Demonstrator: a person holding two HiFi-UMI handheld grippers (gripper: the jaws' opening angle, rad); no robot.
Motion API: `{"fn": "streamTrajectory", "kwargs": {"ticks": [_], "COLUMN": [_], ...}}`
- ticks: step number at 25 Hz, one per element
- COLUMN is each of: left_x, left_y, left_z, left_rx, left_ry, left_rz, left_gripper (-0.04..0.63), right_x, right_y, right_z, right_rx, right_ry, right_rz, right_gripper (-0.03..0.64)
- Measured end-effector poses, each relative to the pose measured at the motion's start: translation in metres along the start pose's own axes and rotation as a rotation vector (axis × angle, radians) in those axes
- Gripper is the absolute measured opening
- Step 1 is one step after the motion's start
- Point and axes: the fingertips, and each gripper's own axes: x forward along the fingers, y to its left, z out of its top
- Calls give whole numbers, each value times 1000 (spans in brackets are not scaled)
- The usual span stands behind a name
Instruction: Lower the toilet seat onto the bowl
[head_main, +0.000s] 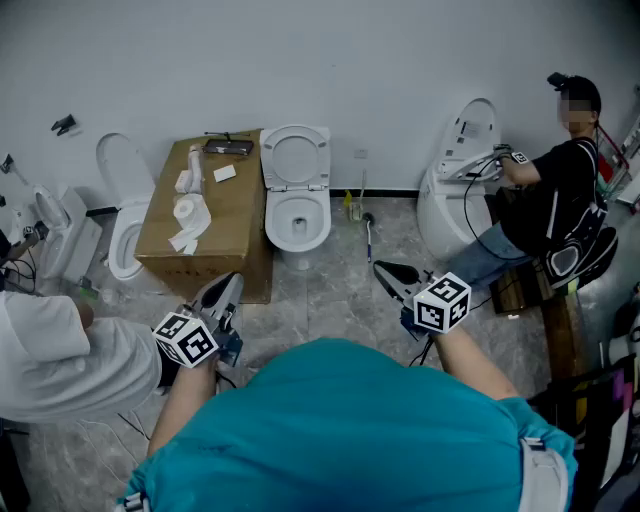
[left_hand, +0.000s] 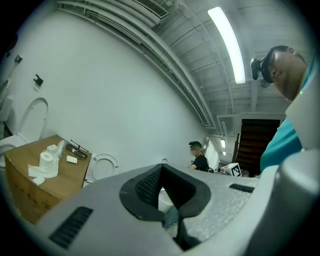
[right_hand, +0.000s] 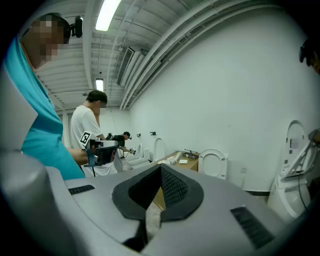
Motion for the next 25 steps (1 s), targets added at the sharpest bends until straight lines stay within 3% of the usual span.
{"fn": "streamTrajectory", "kwargs": {"ticks": [16, 25], "left_x": [16, 68], "left_y": [-10, -50], "left_z": [-17, -29], "left_rx": [-13, -2], "left_ry": [22, 36], "left_rz": [7, -6], "left_gripper": [3, 3], "right_x": [-5, -43], "right_y": [-11, -40], "right_z": [-4, 6], "right_rx": [10, -19], "right_ry": [14, -4], "right_rz": [30, 60], "right_gripper": [-2, 0]}}
